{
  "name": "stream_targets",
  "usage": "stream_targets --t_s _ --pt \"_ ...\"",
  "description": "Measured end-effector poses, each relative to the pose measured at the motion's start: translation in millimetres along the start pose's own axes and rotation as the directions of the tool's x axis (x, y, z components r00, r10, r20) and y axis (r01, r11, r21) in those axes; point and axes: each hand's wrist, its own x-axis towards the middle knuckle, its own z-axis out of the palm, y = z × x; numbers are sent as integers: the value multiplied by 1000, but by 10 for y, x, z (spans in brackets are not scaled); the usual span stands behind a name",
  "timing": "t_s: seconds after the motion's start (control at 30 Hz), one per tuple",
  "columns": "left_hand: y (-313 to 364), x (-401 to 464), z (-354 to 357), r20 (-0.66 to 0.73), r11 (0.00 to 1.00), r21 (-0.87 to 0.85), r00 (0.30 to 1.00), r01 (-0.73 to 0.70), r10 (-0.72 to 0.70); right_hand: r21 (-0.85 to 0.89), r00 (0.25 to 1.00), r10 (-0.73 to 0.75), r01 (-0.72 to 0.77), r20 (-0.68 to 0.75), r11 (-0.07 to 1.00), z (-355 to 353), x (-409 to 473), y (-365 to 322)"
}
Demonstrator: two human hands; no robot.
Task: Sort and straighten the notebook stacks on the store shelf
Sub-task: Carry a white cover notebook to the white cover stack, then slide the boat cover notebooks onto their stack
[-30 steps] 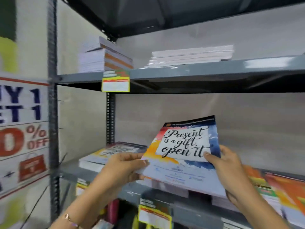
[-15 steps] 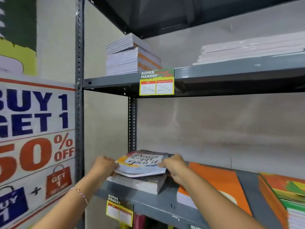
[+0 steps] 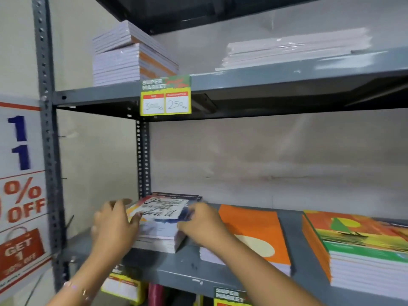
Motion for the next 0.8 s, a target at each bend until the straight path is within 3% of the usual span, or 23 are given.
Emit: stream_targets --t_s 0.13,0.27,0.33,0.4,0.5,0.6,0.73,0.8 --pt "728 -710 33 -61 888 -365 959 -280 277 123 981 -49 73 -188 990 -669 -719 307" --pt "1394 -1556 -39 -85 713 -624 934 -321 346 176 922 -1 75 -388 981 -1558 -1447 826" --pt "1769 -1883 7 -37 626 -703 896 -337 442 102 867 31 23 -497 994 -2094 -1798 1118" --pt "2131 -2137 55 59 603 -685 794 -408 604 -74 801 34 -98 -598 992 -2587 -2070 1450" --pt "2479 -2503 221 58 498 -650 615 -575 786 -285 724 62 -347 -687 893 -3203 -2412 2004" --pt "2783 -2844 421 150 482 -618 508 -621 848 -443 782 46 -400 -622 802 -3564 -2588 2400" --pt "3214 -3107 614 216 467 -495 417 -733 883 -564 884 225 -439 -409 700 -3647 -2624 2761" --pt "3327 -3198 737 264 498 -384 425 -777 866 -609 899 242 -426 -364 669 -3650 -2653 2861"
